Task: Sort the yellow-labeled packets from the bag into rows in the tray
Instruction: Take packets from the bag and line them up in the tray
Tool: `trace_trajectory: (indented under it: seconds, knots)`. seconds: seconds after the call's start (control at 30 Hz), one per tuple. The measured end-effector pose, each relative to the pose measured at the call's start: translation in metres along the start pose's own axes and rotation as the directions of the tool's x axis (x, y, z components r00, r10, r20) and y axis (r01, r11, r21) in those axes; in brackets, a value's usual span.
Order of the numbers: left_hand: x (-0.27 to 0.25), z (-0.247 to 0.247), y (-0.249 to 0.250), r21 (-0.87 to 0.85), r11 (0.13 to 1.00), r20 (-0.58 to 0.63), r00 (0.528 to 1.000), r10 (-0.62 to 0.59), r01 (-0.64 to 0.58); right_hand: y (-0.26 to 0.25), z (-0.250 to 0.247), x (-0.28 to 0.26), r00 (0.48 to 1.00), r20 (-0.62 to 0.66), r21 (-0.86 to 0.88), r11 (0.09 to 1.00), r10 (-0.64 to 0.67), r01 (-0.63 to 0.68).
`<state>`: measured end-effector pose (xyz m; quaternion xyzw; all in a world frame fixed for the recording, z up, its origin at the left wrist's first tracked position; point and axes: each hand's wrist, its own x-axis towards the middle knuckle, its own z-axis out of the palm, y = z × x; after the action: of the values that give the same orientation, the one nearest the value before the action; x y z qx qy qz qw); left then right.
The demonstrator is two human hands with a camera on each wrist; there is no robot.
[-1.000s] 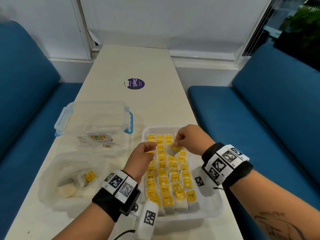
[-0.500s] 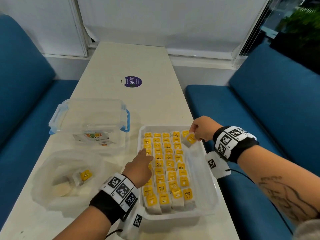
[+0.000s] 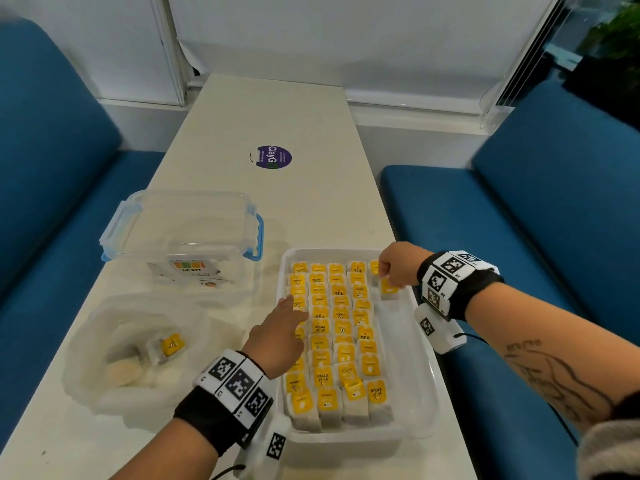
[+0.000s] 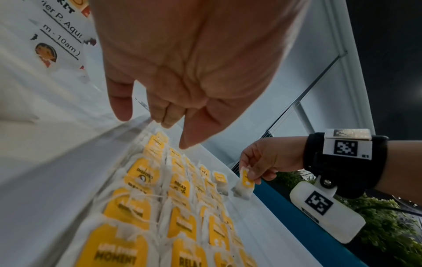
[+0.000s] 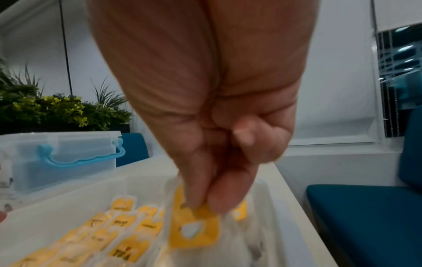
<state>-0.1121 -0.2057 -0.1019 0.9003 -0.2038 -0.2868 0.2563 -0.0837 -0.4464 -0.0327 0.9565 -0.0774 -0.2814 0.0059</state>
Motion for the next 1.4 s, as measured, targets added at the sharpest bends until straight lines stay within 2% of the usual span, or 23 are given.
trace_trajectory:
  seconds: [0.07, 0.17, 0.37, 0.5, 0.6, 0.87, 1.03, 1.13, 1.27, 1.4]
  knots:
    - [-0.001, 0.000, 0.000, -0.016, 1.000, -0.002, 1.000, -0.001, 0.001, -0.003, 0.006, 0.010, 0.996, 0.087, -0.040, 0.999, -0.009, 0.012]
    - [-0.002, -0.001, 0.001, -0.038, 0.999, 0.000, 1.000, -0.006, 0.006, -0.007, 0.008, 0.024, 0.990, 0.140, -0.099, 0.995, 0.007, 0.007]
    - [-0.004, -0.003, 0.003, -0.045, 0.999, 0.001, 1.000, -0.013, 0.013, -0.005, 0.013, 0.053, 0.996, 0.038, -0.228, 0.971, 0.078, -0.067]
    - [-0.005, -0.004, 0.004, -0.055, 0.998, 0.004, 1.000, -0.016, 0.017, -0.006, 0.013, 0.061, 0.989, 0.119, -0.244, 0.968, 0.086, -0.055]
    - [-0.005, -0.003, 0.006, -0.059, 0.998, -0.001, 1.000, -0.020, 0.020, 0.000, 0.013, 0.066, 0.993, 0.076, -0.234, 0.970, 0.092, -0.072]
    - [-0.003, -0.002, 0.006, -0.067, 0.997, -0.008, 1.000, -0.024, 0.023, 0.007, 0.017, 0.070, 0.992, -0.094, -0.148, 0.984, 0.081, -0.095]
    - [-0.003, -0.001, 0.005, -0.059, 0.998, 0.005, 1.000, -0.031, 0.031, 0.004, 0.014, 0.072, 0.994, -0.093, -0.096, 0.993, 0.055, -0.064]
    - [-0.002, -0.002, 0.006, -0.050, 0.998, 0.022, 0.999, -0.031, 0.032, 0.006, 0.009, 0.066, 0.987, -0.149, -0.054, 0.996, 0.062, -0.071]
    - [-0.009, -0.009, 0.007, -0.130, 0.991, 0.031, 1.000, -0.007, 0.011, 0.005, -0.010, 0.049, 0.959, -0.251, 0.122, 0.987, 0.131, -0.103]
    - [-0.030, -0.036, 0.002, -0.268, 0.961, -0.137, 0.990, 0.028, -0.064, -0.005, -0.038, 0.028, 0.900, -0.405, 0.358, 0.934, 0.159, -0.004]
